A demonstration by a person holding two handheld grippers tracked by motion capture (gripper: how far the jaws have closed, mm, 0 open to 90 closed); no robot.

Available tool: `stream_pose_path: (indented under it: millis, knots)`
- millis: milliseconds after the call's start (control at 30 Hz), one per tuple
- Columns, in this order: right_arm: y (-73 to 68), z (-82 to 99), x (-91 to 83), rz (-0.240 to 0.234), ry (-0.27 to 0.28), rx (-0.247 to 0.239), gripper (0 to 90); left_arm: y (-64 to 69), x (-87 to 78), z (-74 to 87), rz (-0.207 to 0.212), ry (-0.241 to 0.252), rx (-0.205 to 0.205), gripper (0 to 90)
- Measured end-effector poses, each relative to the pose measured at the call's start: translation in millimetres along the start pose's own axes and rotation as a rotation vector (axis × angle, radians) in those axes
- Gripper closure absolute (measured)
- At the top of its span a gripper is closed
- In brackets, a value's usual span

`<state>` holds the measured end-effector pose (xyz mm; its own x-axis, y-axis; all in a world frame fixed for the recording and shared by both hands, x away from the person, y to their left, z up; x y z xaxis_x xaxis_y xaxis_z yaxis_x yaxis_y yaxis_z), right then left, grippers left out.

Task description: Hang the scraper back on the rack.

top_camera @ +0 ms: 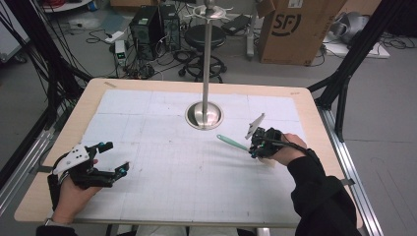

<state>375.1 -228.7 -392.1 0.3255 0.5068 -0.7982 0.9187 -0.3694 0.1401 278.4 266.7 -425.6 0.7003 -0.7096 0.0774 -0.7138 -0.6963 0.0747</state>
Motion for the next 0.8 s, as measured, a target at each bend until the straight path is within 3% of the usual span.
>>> stream_pose_path:
  millis: [33, 167, 333, 533, 800]
  knots:
    - [0.0, 0.0, 0.0, 0.000, 0.000, 0.000, 80.7, 0.4, 0.1, -0.2, -0.002, 0.002, 0.000, 1.7]
    - [2.4, -1.7, -17.3, 0.040, 0.144, 0.048, 80.6, 1.2, 0.3, 0.1, 0.002, -0.002, 0.001, 1.7]
    - [8.8, -5.6, -35.2, 0.075, 0.359, 0.142, 80.6, 1.6, 0.9, 1.0, 0.000, -0.005, 0.001, 1.7]
    - [17.5, -17.2, -52.4, 0.065, 0.600, 0.236, 80.6, 1.5, 1.1, 1.2, 0.000, -0.006, -0.001, 1.7]
    - [26.9, -39.9, -68.9, 0.069, 0.793, 0.328, 80.6, 1.8, 0.5, 1.2, 0.003, -0.007, -0.001, 1.7]
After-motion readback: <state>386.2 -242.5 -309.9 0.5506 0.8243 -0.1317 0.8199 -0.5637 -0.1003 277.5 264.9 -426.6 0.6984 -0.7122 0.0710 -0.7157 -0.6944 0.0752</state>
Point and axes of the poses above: each handheld gripper's, and its own axes: x roughly forward along the jaws, z roughly out of its underside, y roughly to its right, the point moved 2 cm from there along x, roughly forward along the jaws, and after that the axes turned 15 degrees about y, right-handed, at the moved point
